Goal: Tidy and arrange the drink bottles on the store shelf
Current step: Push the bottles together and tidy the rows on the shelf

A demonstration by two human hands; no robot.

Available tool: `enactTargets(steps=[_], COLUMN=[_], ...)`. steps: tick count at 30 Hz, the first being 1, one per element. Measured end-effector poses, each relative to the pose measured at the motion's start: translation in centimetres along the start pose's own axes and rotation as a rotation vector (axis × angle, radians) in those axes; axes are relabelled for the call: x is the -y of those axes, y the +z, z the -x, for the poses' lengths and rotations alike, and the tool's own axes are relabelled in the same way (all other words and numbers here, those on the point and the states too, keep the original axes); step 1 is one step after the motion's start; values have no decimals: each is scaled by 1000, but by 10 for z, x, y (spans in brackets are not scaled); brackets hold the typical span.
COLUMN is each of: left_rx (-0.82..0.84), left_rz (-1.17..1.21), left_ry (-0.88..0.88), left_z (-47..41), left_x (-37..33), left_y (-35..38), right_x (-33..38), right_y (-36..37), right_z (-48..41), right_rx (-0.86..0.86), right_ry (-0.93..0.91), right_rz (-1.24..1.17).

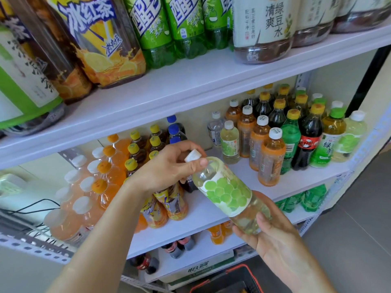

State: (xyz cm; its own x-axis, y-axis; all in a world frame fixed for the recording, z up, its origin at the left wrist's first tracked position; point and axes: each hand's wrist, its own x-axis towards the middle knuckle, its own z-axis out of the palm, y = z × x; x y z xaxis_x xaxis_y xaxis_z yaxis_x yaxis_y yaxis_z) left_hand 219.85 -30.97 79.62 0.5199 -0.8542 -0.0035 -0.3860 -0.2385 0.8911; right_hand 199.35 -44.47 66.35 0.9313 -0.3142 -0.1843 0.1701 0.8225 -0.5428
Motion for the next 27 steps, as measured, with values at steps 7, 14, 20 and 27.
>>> enactTargets(steps=[7, 14, 20, 27], left_rx=[-107, -238, -179, -91], left_rz=[-253, -926, -1184, -1258], left_ry=[22, 52, -192, -335], left_z=[-21, -88, -158, -201], left_x=[13, 29, 54, 80], left_y=[10, 8, 2, -6], right_x=[0, 27, 59, 71], right_y=[-7, -4, 24, 32], right_z=[-35, -114, -187, -249], right_rx=[-199, -204, -194, -119], right_ry=[-48, -205, -512, -358], right_rz=[511, 1298, 1723, 2020])
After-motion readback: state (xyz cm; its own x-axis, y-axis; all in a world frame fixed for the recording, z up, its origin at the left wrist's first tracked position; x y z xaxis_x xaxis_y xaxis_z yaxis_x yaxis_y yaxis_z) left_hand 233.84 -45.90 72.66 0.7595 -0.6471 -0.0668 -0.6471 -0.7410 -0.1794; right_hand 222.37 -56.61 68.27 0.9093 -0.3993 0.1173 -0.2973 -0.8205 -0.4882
